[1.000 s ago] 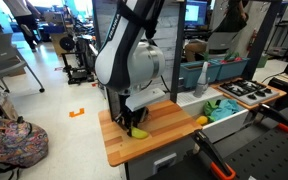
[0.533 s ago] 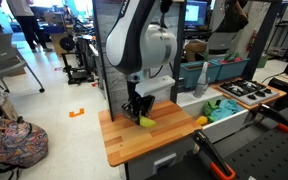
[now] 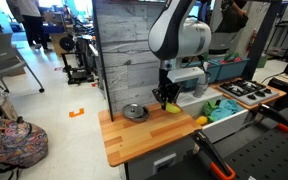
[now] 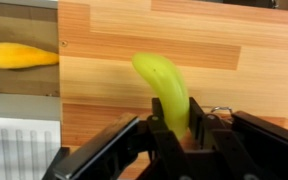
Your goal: Move the yellow object to the right
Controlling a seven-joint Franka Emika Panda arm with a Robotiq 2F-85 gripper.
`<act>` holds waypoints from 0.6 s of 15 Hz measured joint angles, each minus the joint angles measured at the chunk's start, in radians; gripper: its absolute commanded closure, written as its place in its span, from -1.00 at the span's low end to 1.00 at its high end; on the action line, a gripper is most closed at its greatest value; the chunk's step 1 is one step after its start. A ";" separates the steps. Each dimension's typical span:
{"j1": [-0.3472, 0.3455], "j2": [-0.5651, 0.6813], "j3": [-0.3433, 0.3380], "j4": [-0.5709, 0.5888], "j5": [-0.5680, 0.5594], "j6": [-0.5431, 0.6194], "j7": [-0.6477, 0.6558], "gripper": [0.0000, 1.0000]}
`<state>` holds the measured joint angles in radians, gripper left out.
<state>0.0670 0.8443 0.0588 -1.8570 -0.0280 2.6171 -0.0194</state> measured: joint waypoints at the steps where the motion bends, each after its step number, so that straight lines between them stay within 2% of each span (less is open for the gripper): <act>1: -0.022 0.004 0.000 0.000 0.001 0.005 -0.005 0.86; 5: -0.087 0.039 0.003 0.011 0.020 0.020 -0.023 0.86; 9: -0.109 0.107 0.004 0.065 0.038 0.031 -0.024 0.86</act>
<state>-0.0416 0.9518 0.0623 -1.7921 0.0096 2.6481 -0.0432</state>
